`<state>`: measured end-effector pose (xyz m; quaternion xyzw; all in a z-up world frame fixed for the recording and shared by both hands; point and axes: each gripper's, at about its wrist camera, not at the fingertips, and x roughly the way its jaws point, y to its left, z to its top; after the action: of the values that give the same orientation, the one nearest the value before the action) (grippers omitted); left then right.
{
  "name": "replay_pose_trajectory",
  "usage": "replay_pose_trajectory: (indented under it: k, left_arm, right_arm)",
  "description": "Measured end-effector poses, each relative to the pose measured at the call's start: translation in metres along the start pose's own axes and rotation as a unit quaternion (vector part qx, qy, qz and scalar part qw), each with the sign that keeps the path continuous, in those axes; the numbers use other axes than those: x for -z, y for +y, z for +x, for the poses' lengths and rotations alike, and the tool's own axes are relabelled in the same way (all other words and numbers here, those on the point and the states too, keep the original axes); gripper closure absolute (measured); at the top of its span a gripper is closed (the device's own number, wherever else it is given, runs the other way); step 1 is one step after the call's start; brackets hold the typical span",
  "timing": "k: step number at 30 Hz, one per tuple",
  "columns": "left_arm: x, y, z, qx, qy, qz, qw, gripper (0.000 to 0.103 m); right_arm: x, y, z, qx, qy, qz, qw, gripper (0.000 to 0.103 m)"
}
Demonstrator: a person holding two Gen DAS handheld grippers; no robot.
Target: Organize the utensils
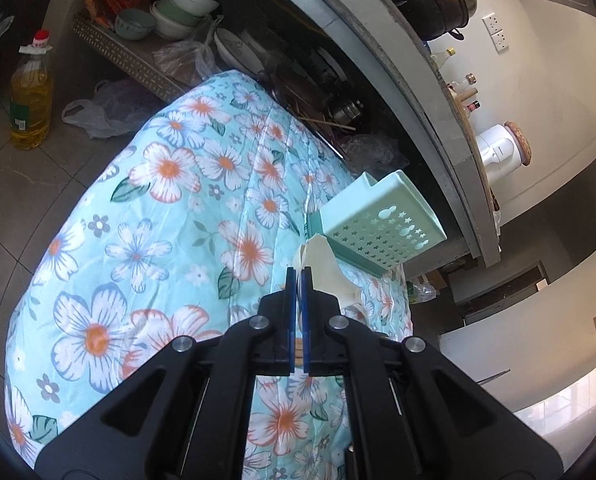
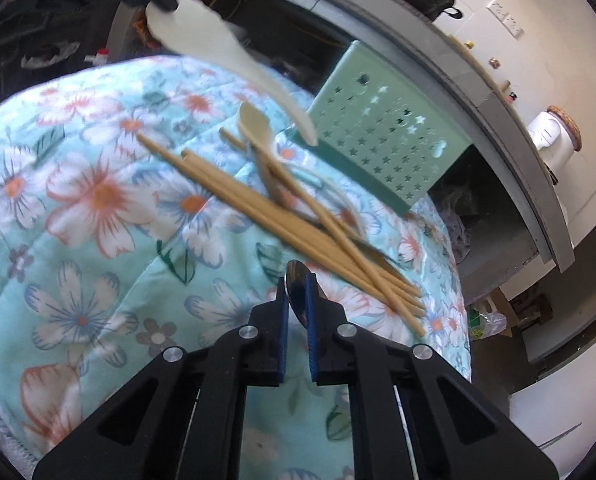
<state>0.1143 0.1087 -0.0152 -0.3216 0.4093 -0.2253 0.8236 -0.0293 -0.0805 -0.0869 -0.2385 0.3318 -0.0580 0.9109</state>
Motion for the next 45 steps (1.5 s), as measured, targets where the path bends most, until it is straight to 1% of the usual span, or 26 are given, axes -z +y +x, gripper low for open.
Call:
replay_pose_trajectory:
  k: [1,3,8,10,12,14,18,20,23,25,27,28,30,34,38,40,41,43,45]
  left_arm:
    - [-0.001,-0.002,-0.001,0.001,-0.003,0.002,1.0,0.102]
    - [-0.004,-0.008,-0.003,0.002,-0.011,0.012,0.9999,0.102]
    - [-0.01,-0.025,-0.006,0.008,-0.028,0.035,0.999,0.102]
    - [-0.012,-0.032,-0.007,0.01,-0.034,0.045,0.9984,0.102]
    - [-0.016,-0.042,-0.008,0.012,-0.045,0.061,0.9971,0.102]
    - [-0.02,-0.052,-0.009,0.014,-0.057,0.077,0.9953,0.102]
    - [-0.037,-0.074,-0.013,0.011,-0.094,0.114,0.989,0.102]
    - [-0.047,-0.09,-0.016,0.009,-0.115,0.136,0.984,0.102]
    - [-0.061,-0.117,-0.015,-0.007,-0.142,0.182,0.973,0.102]
    - [-0.07,-0.133,-0.011,-0.016,-0.15,0.208,0.9663,0.102]
    - [-0.077,-0.15,-0.004,-0.038,-0.155,0.246,0.9559,0.102]
    - [-0.08,-0.159,0.002,-0.054,-0.153,0.273,0.9482,0.102]
    - [-0.083,-0.173,0.014,-0.084,-0.143,0.312,0.9354,0.102]
    - [-0.084,-0.194,0.038,-0.118,-0.112,0.375,0.9128,0.102]
    - [-0.084,-0.211,0.061,-0.156,-0.081,0.43,0.8857,0.102]
    - [-0.085,-0.218,0.075,-0.172,-0.068,0.448,0.8749,0.102]
    - [-0.087,-0.22,0.083,-0.178,-0.06,0.455,0.8704,0.102]
    - [-0.088,-0.225,0.098,-0.186,-0.045,0.462,0.8658,0.102]
    - [-0.091,-0.226,0.11,-0.184,-0.031,0.461,0.8676,0.102]
  right_arm:
    - [-0.001,-0.006,-0.005,-0.007,-0.003,0.014,1.0,0.096]
    - [-0.005,-0.027,-0.018,-0.028,-0.014,0.062,0.998,0.097]
    - [-0.011,-0.078,-0.043,-0.056,-0.048,0.161,0.984,0.099]
    - [-0.011,-0.101,-0.051,-0.075,-0.062,0.202,0.975,0.099]
    - [-0.01,-0.118,-0.052,-0.09,-0.069,0.231,0.966,0.1]
    - [-0.007,-0.138,-0.054,-0.108,-0.078,0.264,0.955,0.1]
    - [-0.001,-0.17,-0.056,-0.137,-0.094,0.314,0.935,0.1]
    - [0.0,-0.188,-0.059,-0.148,-0.107,0.333,0.925,0.1]
    - [0.0,-0.206,-0.061,-0.155,-0.125,0.351,0.915,0.1]
    - [0.0,-0.215,-0.061,-0.154,-0.132,0.356,0.912,0.1]
    - [-0.002,-0.222,-0.059,-0.151,-0.137,0.357,0.911,0.1]
    - [-0.003,-0.226,-0.056,-0.151,-0.139,0.359,0.911,0.1]
    - [-0.003,-0.231,-0.053,-0.153,-0.14,0.362,0.909,0.1]
    - [-0.004,-0.235,-0.042,-0.159,-0.136,0.365,0.907,0.1]
    - [-0.004,-0.236,-0.032,-0.166,-0.13,0.363,0.907,0.1]
    - [-0.004,-0.237,-0.027,-0.171,-0.13,0.365,0.906,0.1]
    - [-0.004,-0.237,-0.026,-0.173,-0.13,0.365,0.905,0.1]
    - [-0.004,-0.239,-0.022,-0.177,-0.13,0.367,0.904,0.1]
    - [-0.005,-0.241,-0.019,-0.18,-0.132,0.368,0.903,0.1]
